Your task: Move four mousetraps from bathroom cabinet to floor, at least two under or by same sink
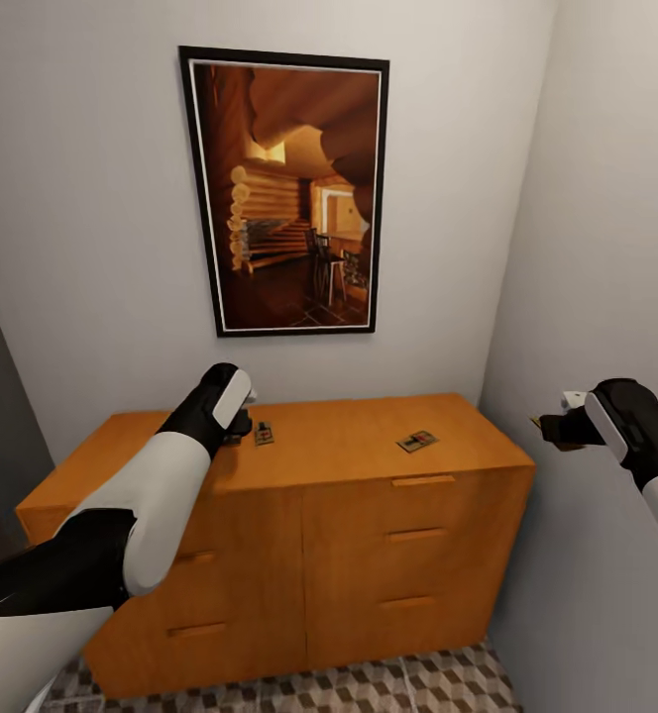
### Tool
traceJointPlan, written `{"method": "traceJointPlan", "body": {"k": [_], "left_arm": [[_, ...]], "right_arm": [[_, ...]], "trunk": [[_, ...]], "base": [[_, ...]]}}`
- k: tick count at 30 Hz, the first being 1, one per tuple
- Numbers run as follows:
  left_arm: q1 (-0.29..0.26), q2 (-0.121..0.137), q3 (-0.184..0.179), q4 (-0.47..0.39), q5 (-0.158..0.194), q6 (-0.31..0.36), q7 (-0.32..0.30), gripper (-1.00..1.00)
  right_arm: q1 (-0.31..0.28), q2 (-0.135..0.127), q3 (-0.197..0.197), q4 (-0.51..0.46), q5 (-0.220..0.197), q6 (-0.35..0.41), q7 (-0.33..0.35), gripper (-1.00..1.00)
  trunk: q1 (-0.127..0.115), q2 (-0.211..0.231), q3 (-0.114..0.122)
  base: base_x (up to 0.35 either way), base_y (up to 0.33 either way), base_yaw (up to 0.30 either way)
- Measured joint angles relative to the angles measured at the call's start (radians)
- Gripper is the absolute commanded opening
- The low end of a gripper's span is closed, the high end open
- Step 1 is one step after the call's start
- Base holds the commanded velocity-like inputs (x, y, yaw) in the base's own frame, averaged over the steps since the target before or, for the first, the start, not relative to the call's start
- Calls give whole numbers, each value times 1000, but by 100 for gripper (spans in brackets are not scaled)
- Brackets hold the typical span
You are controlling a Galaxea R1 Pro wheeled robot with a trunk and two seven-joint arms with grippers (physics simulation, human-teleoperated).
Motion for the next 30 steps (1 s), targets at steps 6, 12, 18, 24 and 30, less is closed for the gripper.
{"method": "traceJointPlan", "body": {"k": [6, 12, 18, 24, 30], "left_arm": [[0, 15, 2, 0, -2, 1, 1, -100], [0, 23, 3, 1, 1, 4, 0, -100], [0, 26, 3, 2, 4, 7, -1, -100], [0, 26, 3, -3, 10, 9, -3, -100], [0, 26, 4, -8, 10, 10, -5, -100]], "right_arm": [[0, 41, 0, -1, -4, 0, 0, -100], [0, 83, 0, -1, 0, 0, 0, -100], [0, 102, 0, -1, 2, 0, 0, -100], [0, 106, 2, -2, 3, 0, 0, -100], [0, 106, 2, -3, 2, 0, 1, -100]], "trunk": [[0, 0, 0], [-1, 0, 0], [-1, 0, 0], [-1, 0, 0], [-1, 0, 0]], "base": [[-241, -77, 0], [-51, -14, 0], [-8, -2, 0], [-1, 0, 0], [0, 0, 0]]}}
